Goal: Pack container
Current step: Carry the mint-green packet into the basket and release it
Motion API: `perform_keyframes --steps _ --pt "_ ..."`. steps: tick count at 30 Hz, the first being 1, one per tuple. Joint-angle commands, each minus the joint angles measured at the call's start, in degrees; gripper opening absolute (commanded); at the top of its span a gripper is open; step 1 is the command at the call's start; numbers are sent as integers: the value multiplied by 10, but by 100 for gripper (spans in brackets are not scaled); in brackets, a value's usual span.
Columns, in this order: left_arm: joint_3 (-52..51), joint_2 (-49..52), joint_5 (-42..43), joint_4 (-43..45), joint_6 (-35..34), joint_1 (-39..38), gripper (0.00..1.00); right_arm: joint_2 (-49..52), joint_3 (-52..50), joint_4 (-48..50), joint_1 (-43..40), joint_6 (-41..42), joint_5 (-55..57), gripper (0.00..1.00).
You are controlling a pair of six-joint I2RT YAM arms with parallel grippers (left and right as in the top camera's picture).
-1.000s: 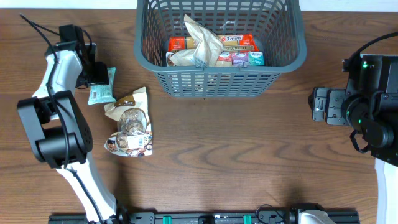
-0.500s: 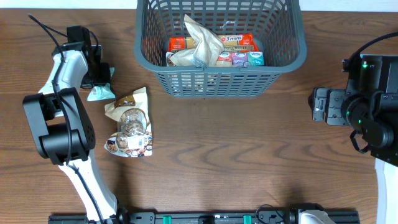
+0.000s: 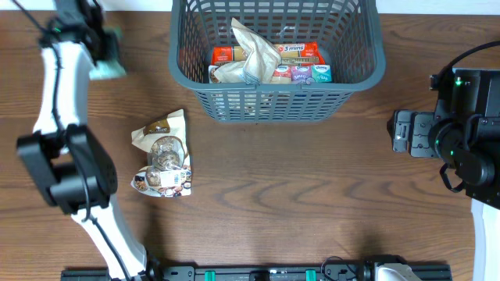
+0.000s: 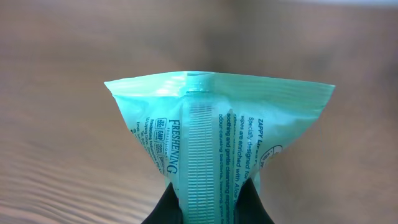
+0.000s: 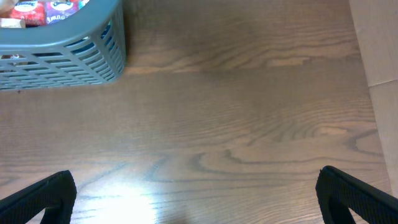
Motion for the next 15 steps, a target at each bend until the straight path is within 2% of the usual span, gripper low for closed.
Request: perform_keyframes --steps 1,8,11,15 --pt "66 -81 46 16 19 -4 6 -5 -2 0 -3 9 0 99" --pt "74 -141 246 104 40 -43 6 -5 -2 1 -3 9 0 99" --pt "74 -146 381 140 46 -74 6 -5 -2 1 -3 9 0 99" --pt "74 -141 488 150 57 -129 6 -5 -2 1 -3 9 0 99"
